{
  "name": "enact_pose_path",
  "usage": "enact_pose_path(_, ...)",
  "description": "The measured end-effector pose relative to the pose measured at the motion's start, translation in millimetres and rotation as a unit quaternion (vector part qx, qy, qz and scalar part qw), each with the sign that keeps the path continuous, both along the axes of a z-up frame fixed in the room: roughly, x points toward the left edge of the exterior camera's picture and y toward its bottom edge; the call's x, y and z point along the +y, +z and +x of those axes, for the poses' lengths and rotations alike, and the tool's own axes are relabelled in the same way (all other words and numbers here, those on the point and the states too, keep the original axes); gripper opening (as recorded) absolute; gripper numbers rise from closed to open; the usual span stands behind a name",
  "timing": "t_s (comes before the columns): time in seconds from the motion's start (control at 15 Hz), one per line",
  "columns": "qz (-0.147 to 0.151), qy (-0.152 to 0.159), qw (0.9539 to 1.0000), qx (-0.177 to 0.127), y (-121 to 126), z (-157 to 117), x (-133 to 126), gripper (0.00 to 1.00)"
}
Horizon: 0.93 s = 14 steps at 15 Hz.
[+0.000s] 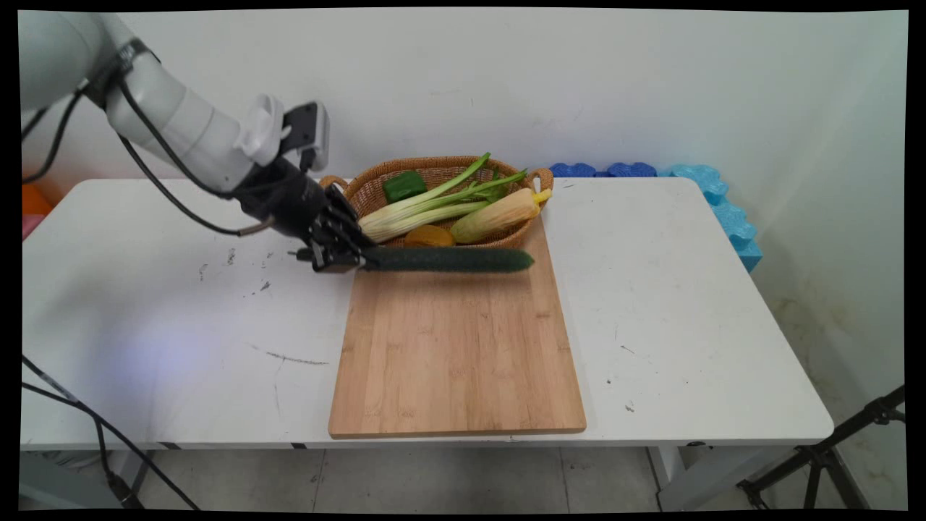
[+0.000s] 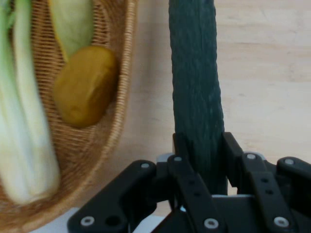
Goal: Place the picked object on the cutting board
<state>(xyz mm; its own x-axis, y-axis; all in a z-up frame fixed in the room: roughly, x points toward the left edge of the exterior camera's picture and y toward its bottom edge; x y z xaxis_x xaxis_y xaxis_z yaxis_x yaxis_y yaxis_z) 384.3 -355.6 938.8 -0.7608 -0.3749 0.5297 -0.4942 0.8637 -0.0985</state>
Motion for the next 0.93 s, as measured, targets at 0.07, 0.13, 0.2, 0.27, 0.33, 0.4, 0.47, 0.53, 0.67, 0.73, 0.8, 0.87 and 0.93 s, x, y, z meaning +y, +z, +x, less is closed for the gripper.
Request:
enact_pose_path(0.07, 0.004, -0.004, 1.0, 0.0, -7, -2, 2, 0.0)
enact_pose_path(0.13, 0.008, -0.007, 0.9999, 0.0, -13, -4, 4, 0.0)
enact_pose_path(0.2, 0.012, -0.009, 0.9999, -0.001, -19, -6, 7, 0.0)
enact_pose_path(0.27, 0.018, -0.011, 0.9998, -0.001, -27, -9, 11, 0.0)
enact_pose_path(0.33, 0.023, -0.012, 0.9997, -0.001, -32, -11, 13, 0.0)
enact_pose_path(0.4, 0.026, -0.012, 0.9996, 0.0, -36, -13, 15, 0.0)
enact_pose_path(0.47, 0.03, -0.011, 0.9995, 0.001, -41, -16, 17, 0.0)
enact_pose_path(0.53, 0.035, -0.011, 0.9993, 0.003, -46, -20, 19, 0.0)
enact_pose_path(0.67, 0.043, -0.009, 0.999, 0.004, -55, -26, 23, 0.0)
enact_pose_path(0.73, 0.047, -0.008, 0.9989, 0.005, -59, -29, 24, 0.0)
enact_pose_path(0.8, 0.049, -0.007, 0.9987, 0.007, -63, -32, 25, 0.0)
enact_pose_path(0.87, 0.051, -0.006, 0.9986, 0.008, -67, -34, 26, 0.0)
enact_pose_path(0.93, 0.052, -0.006, 0.9986, 0.009, -68, -35, 26, 0.0)
